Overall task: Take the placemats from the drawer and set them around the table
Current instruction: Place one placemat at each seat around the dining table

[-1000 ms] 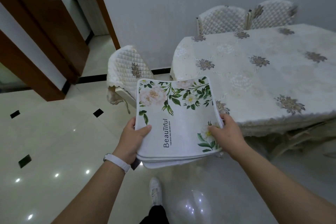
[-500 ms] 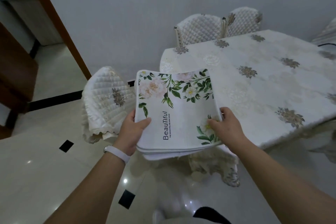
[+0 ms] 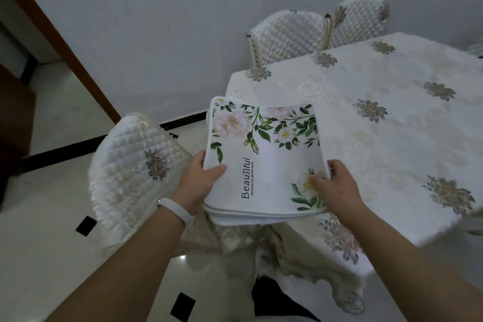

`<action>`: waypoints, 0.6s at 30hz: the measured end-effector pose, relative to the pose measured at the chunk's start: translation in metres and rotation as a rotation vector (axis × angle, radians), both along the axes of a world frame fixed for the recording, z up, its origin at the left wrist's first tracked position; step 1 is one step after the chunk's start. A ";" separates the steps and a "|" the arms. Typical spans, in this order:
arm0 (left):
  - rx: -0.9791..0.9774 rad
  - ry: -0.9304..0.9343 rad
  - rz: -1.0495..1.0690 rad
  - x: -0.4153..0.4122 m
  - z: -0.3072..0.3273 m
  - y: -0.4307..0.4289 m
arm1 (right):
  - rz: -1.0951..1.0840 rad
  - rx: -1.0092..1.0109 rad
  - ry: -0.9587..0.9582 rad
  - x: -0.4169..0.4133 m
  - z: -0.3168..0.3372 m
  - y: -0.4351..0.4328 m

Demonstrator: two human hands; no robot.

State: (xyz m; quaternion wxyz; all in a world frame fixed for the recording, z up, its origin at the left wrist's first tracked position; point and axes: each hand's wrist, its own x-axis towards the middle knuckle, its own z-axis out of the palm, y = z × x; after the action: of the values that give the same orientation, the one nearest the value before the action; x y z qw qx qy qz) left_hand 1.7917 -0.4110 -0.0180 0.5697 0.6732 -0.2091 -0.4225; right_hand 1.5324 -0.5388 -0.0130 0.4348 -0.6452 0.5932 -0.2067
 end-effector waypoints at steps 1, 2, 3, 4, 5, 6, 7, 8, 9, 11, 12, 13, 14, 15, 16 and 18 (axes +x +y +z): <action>0.008 -0.005 0.007 0.005 -0.002 -0.013 | -0.004 0.005 -0.007 0.007 -0.003 -0.015; 0.018 -0.005 0.013 0.010 -0.005 -0.027 | -0.005 0.011 -0.011 0.012 -0.006 -0.029; 0.027 -0.001 0.021 0.013 -0.007 -0.040 | -0.007 0.015 -0.014 0.017 -0.009 -0.044; 0.034 0.003 0.029 0.016 -0.010 -0.055 | -0.007 0.018 -0.017 0.021 -0.012 -0.060; 0.041 0.012 0.036 0.019 -0.013 -0.070 | -0.006 0.019 -0.020 0.023 -0.014 -0.076; 0.051 0.024 0.042 0.020 -0.017 -0.084 | -0.002 0.019 -0.019 0.025 -0.017 -0.091; 0.068 0.037 0.050 0.021 -0.021 -0.098 | 0.003 0.021 -0.014 0.027 -0.019 -0.105; 0.088 0.046 0.057 0.021 -0.025 -0.112 | 0.005 0.025 -0.008 0.029 -0.022 -0.119; 0.105 0.054 0.060 0.022 -0.030 -0.124 | 0.007 0.030 -0.001 0.029 -0.026 -0.132; 0.126 0.061 0.060 0.023 -0.037 -0.147 | 0.010 0.037 0.014 0.032 -0.033 -0.155; 0.129 0.057 0.057 0.023 -0.040 -0.157 | 0.009 0.038 0.019 0.033 -0.036 -0.165; 0.133 0.050 0.053 0.024 -0.043 -0.167 | 0.004 0.041 0.023 0.033 -0.040 -0.174; 0.138 0.043 0.051 0.024 -0.046 -0.176 | -0.003 0.044 0.025 0.033 -0.044 -0.181; 0.142 0.036 0.052 0.024 -0.047 -0.184 | -0.011 0.046 0.027 0.032 -0.047 -0.187; 0.143 0.033 0.051 0.024 -0.049 -0.192 | -0.018 0.046 0.030 0.031 -0.051 -0.192; 0.144 0.043 0.034 0.023 -0.054 -0.207 | -0.032 0.050 0.034 0.027 -0.058 -0.201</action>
State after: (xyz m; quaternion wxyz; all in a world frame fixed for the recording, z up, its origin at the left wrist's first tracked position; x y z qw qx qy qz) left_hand 1.8150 -0.6178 -0.0719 0.5312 0.7067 -0.1546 -0.4410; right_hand 1.5592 -0.7399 -0.0709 0.4372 -0.6279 0.6158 -0.1880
